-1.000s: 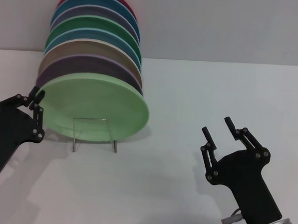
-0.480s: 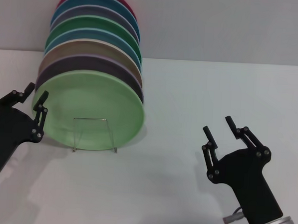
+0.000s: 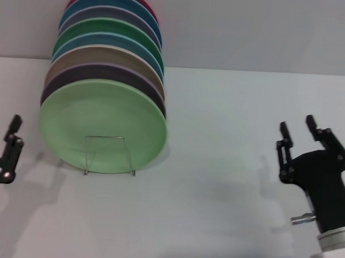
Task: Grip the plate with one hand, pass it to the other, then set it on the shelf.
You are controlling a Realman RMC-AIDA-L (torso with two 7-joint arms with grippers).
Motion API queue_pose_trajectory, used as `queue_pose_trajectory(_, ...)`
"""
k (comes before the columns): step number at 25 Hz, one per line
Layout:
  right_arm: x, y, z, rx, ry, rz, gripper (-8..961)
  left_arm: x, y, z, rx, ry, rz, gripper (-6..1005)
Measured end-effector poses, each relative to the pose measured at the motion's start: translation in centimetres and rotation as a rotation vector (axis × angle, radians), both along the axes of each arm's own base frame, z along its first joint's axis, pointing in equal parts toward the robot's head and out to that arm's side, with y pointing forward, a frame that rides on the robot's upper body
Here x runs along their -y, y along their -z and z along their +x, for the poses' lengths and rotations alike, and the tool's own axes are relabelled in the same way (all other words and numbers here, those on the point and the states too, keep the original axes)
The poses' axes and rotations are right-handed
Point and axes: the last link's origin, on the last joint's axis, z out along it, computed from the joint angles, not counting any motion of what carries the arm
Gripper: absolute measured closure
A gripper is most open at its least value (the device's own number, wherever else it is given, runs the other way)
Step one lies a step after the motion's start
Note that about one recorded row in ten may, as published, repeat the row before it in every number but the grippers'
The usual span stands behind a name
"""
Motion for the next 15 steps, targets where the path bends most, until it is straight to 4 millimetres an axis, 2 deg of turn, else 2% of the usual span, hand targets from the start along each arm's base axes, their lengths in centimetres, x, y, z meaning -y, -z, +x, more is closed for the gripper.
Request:
queue_pose_trajectory(2, -0.6, -0.7, 0.7, -0.046, 0.010, 0.011, 560, 0.3, -0.5, 0.1, 0.106, 0.013, -0.016, 530)
queue_pose_trajectory(3, -0.6, -0.7, 0.7, -0.046, 0.010, 0.011, 560, 0.3, -0.5, 0.1, 0.106, 0.013, -0.016, 525)
queue_pose_trajectory(7, -2.0, -1.4, 1.7, -0.117, 0.026, -0.004, 560, -0.5, -0.7, 0.3, 0.232, 0.035, -0.085, 503)
queue_pose_trajectory(12, -3.7, -2.2, 2.8, -0.205, 0.027, -0.047, 560, -1.1, -0.6, 0.5, 0.274, 0.034, -0.123, 492)
queue_pose_trajectory(15, -3.9, -2.7, 3.2, -0.232, 0.012, -0.056, 560, -1.4, -0.6, 0.3, 0.272, 0.020, -0.115, 492)
